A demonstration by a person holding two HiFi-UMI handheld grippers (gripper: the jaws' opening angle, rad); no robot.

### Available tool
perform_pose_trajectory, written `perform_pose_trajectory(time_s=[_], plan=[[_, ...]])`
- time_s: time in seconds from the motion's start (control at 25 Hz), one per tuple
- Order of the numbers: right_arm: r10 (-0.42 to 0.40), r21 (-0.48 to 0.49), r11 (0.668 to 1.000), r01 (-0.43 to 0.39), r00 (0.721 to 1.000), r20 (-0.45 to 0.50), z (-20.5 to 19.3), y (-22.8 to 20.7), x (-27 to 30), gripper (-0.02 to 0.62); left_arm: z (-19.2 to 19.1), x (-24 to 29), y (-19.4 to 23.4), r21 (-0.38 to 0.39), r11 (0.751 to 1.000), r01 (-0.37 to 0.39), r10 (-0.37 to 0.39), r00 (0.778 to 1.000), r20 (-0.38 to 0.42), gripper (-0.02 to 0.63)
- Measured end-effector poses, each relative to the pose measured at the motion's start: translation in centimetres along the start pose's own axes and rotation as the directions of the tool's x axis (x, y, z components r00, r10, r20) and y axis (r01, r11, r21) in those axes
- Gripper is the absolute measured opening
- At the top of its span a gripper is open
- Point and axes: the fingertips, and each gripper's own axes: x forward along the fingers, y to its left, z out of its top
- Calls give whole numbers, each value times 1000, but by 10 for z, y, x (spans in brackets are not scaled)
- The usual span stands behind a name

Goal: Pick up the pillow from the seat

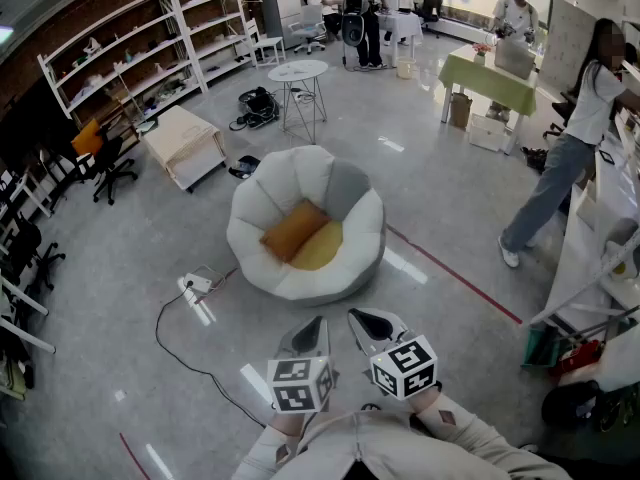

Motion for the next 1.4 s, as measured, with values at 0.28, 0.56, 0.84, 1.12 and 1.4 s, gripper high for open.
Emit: perform_pose_trajectory(time_s=[0.28,0.56,0.84,1.12,1.4], plan=[[6,-53,999,-5,1000,19,0,22,-30,-2,-29,-36,-16,-18,1000,0,0,1000,-7,6],[1,-64,998,-2,1000,-19,-16,34,-42,-2,-39,-47,-20,-29,1000,-9,8,1000,-13,7],[22,-21,1000,-22,1000,1,-12,29,-46,0,-37,-45,-20,-59,998,-27,27,1000,-2,6],[62,-40,997,-64,997,-36,-21,22,-49,0,-45,-35,-26,-95,994,-60,60,998,1,7],[115,-19,993,-116,992,-53,-24,21,-42,0,-44,-39,-20,-102,989,-111,110,994,-11,6]])
